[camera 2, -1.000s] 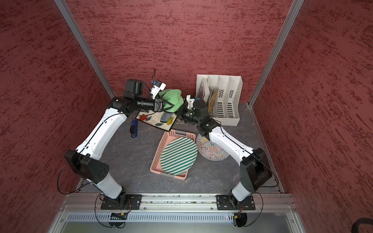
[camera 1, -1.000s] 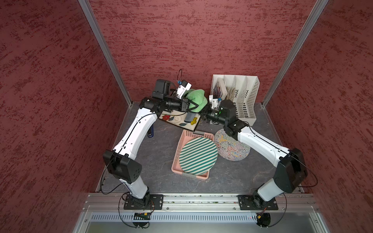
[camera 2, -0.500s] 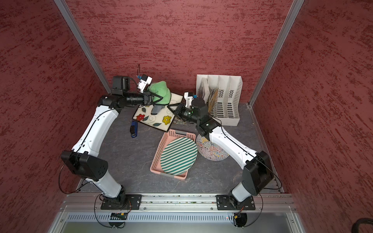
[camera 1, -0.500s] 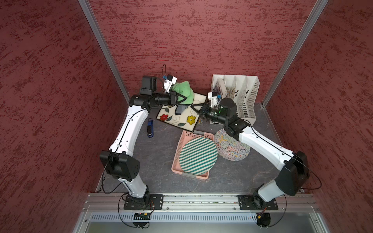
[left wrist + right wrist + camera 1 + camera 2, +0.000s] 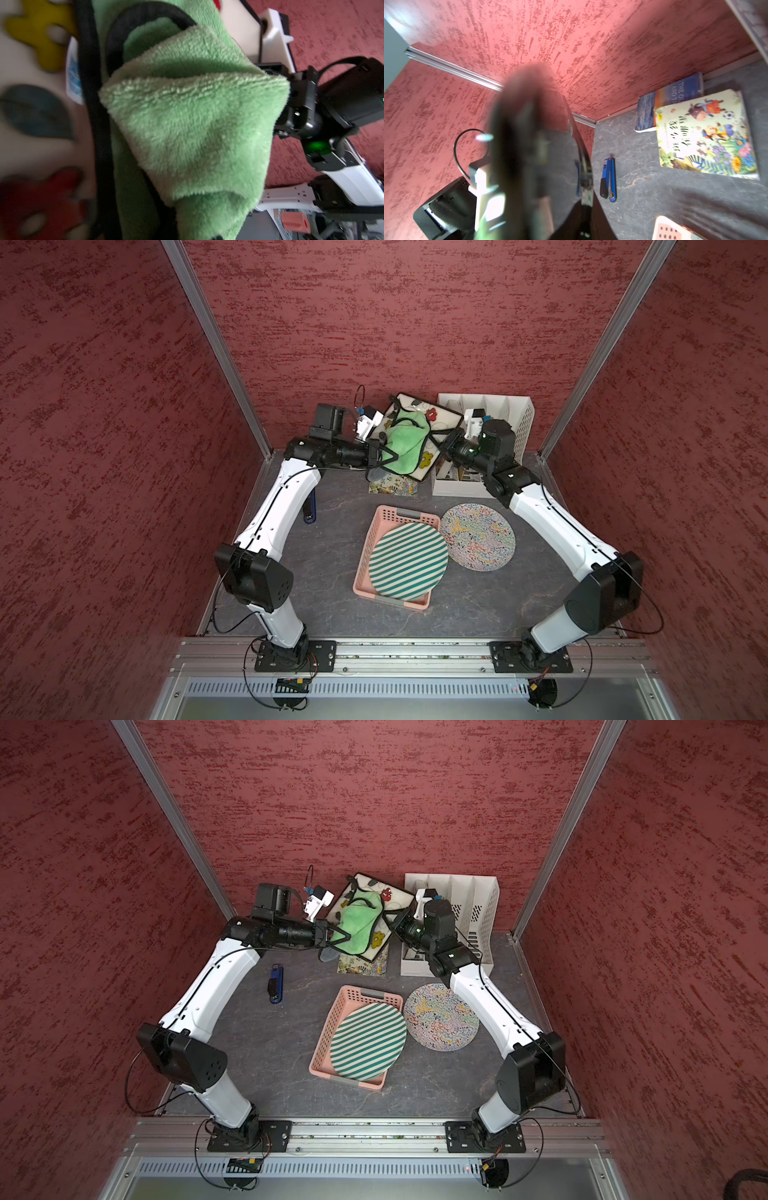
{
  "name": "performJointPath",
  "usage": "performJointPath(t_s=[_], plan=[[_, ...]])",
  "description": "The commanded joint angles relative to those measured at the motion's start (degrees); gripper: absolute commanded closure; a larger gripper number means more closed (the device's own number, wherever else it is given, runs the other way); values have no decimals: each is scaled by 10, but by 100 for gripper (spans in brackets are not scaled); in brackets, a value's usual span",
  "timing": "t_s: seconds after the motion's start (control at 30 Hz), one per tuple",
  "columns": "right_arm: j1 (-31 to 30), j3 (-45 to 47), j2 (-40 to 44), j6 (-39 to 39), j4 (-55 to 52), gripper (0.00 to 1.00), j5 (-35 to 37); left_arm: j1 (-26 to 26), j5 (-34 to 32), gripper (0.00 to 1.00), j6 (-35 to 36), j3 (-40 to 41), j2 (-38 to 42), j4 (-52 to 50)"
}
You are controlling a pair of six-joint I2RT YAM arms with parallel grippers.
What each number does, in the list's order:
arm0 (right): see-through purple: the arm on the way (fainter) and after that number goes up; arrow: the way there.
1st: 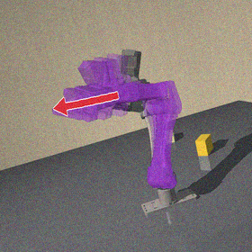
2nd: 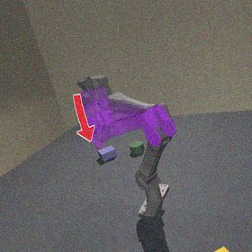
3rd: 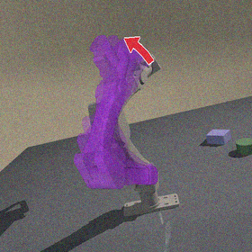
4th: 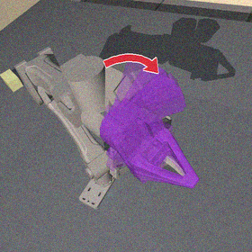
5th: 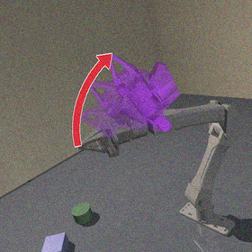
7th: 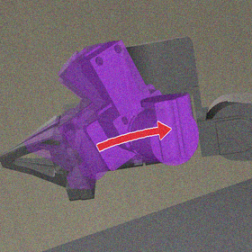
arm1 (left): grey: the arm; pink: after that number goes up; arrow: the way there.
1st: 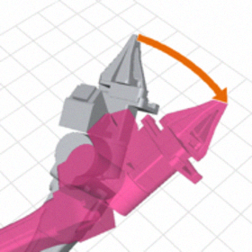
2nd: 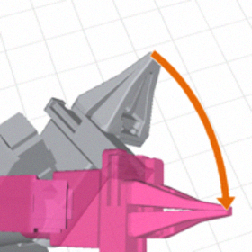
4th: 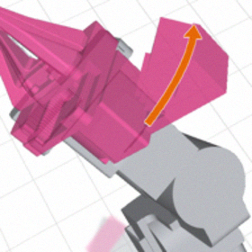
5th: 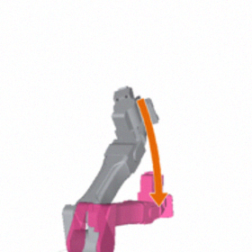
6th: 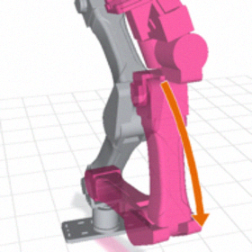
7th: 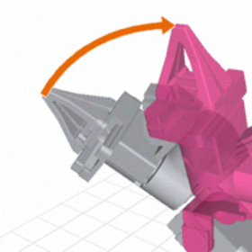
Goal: Wipe the wet plate dry
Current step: Wipe the plate with towel.
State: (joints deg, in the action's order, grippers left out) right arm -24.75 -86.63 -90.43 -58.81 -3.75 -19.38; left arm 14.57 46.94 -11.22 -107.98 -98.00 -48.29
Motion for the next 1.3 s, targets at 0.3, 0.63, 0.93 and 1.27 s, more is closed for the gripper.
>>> performJointPath(t_s=[0.3, 0.63, 0.93, 1.27], plan=[[-23, -120, -18, -26, 185, 100, 23, 69, 13, 100, 95, -100, -64, -125], [57, -22, 94, -73, 187, 100, 52, -89, 84, 100, -418, 170, 119, 527], [51, 10, 20, -290, 454, 100, -47, -89, 17, 100, -870, 110, 4, 1002], [35, 12, -17, -355, 576, 100, -45, -80, -42, 100, -942, 99, -26, 1073]])
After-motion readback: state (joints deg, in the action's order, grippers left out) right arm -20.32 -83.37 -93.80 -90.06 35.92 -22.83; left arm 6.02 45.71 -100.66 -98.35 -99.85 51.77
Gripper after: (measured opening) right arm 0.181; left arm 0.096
